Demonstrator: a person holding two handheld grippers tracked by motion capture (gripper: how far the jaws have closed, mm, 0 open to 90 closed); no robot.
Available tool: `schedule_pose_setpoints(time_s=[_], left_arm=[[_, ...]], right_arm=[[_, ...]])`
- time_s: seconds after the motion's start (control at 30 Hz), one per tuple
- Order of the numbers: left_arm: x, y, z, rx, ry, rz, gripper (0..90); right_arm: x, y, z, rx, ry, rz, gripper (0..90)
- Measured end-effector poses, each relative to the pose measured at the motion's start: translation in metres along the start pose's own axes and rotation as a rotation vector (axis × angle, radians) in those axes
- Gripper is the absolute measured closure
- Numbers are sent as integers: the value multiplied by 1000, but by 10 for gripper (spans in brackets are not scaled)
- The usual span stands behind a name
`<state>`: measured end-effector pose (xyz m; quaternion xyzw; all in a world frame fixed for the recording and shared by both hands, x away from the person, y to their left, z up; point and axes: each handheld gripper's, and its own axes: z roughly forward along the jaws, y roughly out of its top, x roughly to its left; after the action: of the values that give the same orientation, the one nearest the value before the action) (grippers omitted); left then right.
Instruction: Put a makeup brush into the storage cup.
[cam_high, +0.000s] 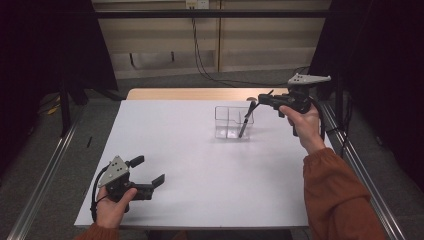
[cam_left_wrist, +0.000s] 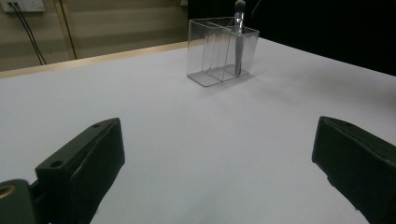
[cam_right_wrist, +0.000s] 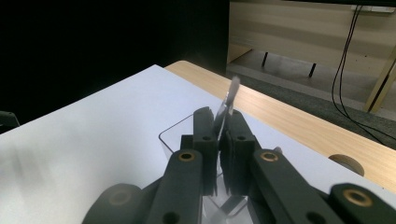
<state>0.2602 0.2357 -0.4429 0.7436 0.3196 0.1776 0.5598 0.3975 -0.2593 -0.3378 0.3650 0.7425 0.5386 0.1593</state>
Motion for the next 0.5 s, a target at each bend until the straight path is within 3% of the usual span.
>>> schedule_pose_setpoints(time_s=[0.5], left_arm=[[-3, 1, 0, -3, -9, 17, 26]], right_arm=[[-6, -8, 19, 73, -33, -6, 860]])
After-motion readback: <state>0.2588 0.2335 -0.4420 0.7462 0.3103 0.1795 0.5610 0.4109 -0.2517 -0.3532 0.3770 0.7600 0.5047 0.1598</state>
